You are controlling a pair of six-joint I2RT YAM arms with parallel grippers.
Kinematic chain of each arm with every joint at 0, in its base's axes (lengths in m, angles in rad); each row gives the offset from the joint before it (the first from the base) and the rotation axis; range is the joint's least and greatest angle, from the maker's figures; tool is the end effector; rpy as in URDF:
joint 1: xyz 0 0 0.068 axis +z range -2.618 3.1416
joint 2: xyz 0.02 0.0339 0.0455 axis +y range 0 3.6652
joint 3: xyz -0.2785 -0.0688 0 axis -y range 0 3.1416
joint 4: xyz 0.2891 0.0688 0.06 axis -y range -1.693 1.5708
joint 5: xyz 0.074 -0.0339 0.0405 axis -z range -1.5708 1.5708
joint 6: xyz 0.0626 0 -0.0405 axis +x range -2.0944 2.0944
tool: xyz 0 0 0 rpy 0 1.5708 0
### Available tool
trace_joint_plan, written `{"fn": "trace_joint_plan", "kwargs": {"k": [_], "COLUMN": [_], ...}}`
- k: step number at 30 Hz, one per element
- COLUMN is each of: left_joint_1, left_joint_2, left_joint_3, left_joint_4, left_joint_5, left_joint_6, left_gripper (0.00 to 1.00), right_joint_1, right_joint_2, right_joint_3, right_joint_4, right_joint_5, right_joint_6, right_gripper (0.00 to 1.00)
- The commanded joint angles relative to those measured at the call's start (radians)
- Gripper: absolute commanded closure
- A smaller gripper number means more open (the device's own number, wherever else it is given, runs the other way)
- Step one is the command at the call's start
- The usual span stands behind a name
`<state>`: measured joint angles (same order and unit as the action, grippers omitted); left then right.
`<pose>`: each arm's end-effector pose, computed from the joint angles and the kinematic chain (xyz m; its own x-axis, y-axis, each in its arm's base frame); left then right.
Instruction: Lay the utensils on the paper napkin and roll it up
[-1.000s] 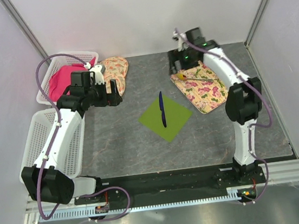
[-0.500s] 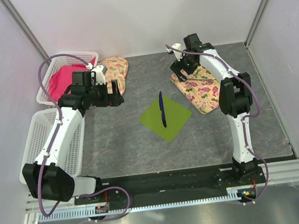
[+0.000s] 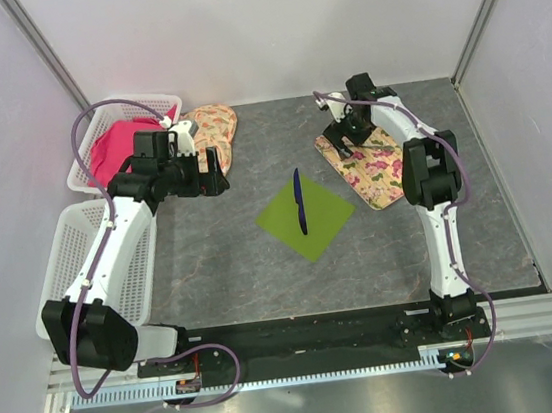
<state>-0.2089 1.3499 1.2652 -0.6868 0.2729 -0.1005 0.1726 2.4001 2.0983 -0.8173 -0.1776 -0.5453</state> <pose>0.3373 -0.0888 0.3269 -0.7176 0.0534 -0.6944 0.3183 0.9119 -0.2589 0.5680 0.1102 0.1509 -0.6307 -0.6282 -0.4556 -0.6692 0.7376 -0.0905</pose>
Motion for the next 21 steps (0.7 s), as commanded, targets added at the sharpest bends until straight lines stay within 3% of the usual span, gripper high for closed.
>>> {"fn": "trace_joint_plan", "kwargs": {"k": [1,5,17,19,21], "left_joint_1": [0.003,0.003,0.003,0.003,0.003], "left_joint_2": [0.012,0.02,0.032,0.032,0.032], "left_joint_3": [0.037,0.042,0.059,0.06,0.06], "left_joint_4": [0.001,0.001,-0.003,-0.003,-0.003], "left_joint_5": [0.038,0.032,0.025,0.02,0.017], "left_joint_6": [-0.016,-0.021,-0.024,-0.024,-0.022], "left_gripper": [0.0,0.0,0.0,0.0,0.0], "right_joint_1": [-0.018,-0.039,-0.061,-0.059,-0.061], "right_joint_2": [0.021,0.028,-0.005,-0.019,-0.03], "right_joint_3": [0.046,0.045,-0.001,-0.009,-0.015], "right_joint_4": [0.02,0.009,-0.009,-0.01,-0.008], "right_joint_5": [-0.025,-0.051,-0.059,-0.059,-0.056], "right_joint_6": [0.022,0.039,0.033,0.033,0.036], "right_gripper": [0.03,0.1,0.68,0.73,0.86]}}
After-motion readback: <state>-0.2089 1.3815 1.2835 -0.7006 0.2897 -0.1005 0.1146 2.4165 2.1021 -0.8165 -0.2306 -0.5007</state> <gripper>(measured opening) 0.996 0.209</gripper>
